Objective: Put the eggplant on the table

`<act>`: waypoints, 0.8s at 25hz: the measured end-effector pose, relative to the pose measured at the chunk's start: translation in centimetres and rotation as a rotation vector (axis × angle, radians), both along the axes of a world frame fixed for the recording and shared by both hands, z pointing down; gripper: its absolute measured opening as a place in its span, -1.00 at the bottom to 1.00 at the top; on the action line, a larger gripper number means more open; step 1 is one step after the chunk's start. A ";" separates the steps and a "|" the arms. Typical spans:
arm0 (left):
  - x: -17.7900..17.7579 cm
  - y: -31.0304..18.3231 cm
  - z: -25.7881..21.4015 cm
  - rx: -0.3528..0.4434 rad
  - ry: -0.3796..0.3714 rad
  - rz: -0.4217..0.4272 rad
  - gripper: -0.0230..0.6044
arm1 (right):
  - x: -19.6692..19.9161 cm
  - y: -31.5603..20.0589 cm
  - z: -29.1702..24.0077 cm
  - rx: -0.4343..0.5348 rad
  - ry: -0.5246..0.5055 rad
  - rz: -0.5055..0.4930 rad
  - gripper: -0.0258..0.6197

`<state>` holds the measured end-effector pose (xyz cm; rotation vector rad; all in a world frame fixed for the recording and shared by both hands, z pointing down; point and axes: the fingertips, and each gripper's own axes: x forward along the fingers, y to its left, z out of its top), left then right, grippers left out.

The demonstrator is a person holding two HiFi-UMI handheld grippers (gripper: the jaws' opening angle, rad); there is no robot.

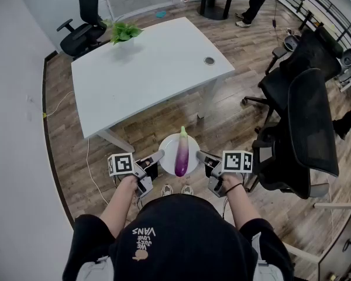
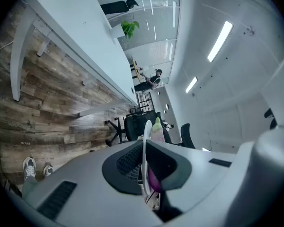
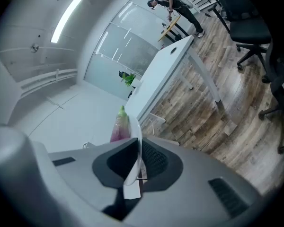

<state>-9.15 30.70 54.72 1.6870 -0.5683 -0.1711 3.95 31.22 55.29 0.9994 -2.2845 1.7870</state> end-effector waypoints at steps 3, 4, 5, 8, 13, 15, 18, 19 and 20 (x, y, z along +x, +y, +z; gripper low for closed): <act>0.0 0.0 0.1 0.000 0.000 0.000 -0.85 | 0.0 0.0 0.0 0.002 0.001 0.000 -0.80; 0.1 0.0 0.1 -0.001 0.000 0.000 -0.85 | 0.0 0.0 0.1 0.002 0.001 0.000 -0.80; 0.1 0.0 0.2 -0.002 0.000 0.001 -0.85 | 0.0 0.0 0.1 0.002 0.001 -0.001 -0.81; 0.1 -0.1 0.3 -0.003 -0.003 0.003 -0.85 | 0.1 -0.1 0.3 0.000 0.002 -0.002 -0.80; 0.1 -0.1 0.4 -0.010 0.001 0.003 -0.85 | 0.1 -0.2 0.2 -0.003 -0.004 0.003 -0.80; 0.2 -0.1 0.4 -0.012 0.004 0.003 -0.85 | 0.1 -0.3 0.3 -0.011 -0.013 0.013 -0.80; 0.2 -0.1 0.5 -0.011 0.003 0.004 -0.85 | 0.3 -0.3 0.4 -0.015 -0.027 0.023 -0.80; 0.2 -0.1 0.5 -0.011 0.003 0.004 -0.85 | 0.3 -0.3 0.4 -0.013 -0.029 0.022 -0.80; 0.3 -0.1 0.5 -0.010 0.003 0.004 -0.85 | 0.3 -0.3 0.4 -0.012 -0.030 0.021 -0.80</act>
